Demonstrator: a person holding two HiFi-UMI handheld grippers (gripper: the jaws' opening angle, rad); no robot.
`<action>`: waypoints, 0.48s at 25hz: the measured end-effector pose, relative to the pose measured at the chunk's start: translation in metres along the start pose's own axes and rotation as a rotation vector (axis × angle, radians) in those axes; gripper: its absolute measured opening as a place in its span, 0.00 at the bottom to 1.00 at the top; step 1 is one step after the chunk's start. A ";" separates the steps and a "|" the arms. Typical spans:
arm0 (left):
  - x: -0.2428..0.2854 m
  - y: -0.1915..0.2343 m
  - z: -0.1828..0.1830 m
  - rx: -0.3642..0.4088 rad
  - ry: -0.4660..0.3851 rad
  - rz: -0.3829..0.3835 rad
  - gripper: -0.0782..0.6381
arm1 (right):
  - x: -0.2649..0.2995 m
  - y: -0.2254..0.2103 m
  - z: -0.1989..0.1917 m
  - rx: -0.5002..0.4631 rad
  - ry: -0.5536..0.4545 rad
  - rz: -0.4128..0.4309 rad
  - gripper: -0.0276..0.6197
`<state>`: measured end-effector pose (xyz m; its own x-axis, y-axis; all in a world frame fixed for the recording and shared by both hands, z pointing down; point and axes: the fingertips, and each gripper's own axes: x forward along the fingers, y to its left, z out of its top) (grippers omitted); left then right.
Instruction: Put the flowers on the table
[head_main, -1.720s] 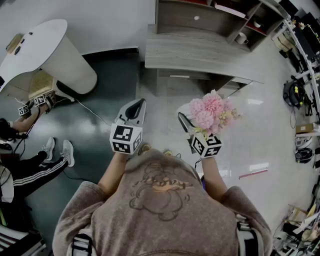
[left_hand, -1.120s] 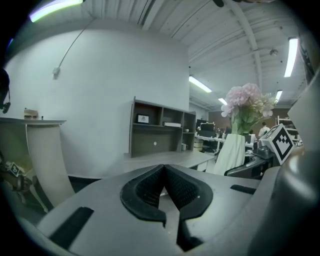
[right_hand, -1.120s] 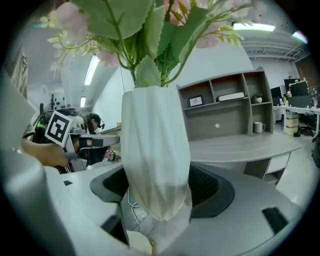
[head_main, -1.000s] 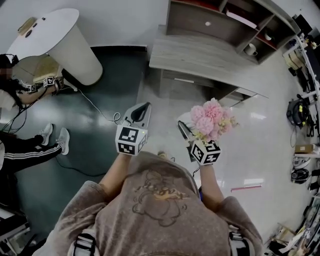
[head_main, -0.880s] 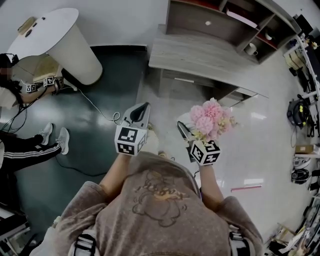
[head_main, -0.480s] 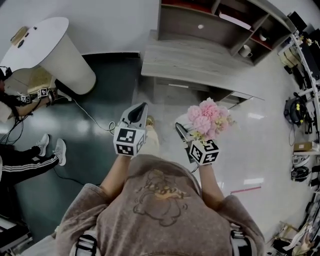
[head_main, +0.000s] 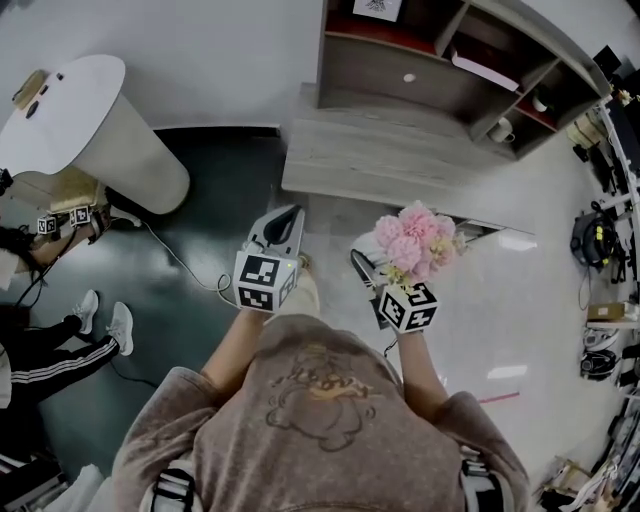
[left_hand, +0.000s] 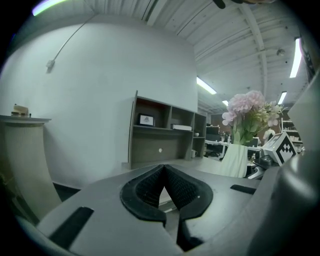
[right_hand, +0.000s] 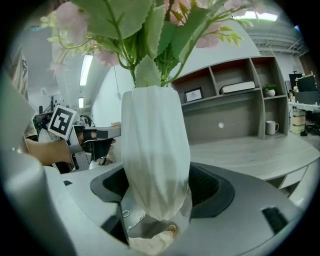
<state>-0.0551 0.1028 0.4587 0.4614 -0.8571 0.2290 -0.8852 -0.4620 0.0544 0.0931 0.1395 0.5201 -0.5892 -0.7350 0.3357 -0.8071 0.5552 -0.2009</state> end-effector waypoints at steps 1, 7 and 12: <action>0.011 0.006 0.003 -0.001 0.004 -0.003 0.13 | 0.010 -0.006 0.006 0.000 0.002 -0.001 0.59; 0.072 0.046 0.020 0.000 0.033 -0.032 0.13 | 0.065 -0.041 0.042 0.012 0.000 -0.017 0.59; 0.122 0.081 0.039 0.009 0.042 -0.059 0.13 | 0.111 -0.064 0.071 0.024 0.000 -0.039 0.59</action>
<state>-0.0685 -0.0479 0.4528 0.5098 -0.8182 0.2659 -0.8559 -0.5135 0.0607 0.0764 -0.0057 0.5047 -0.5574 -0.7556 0.3441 -0.8300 0.5167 -0.2099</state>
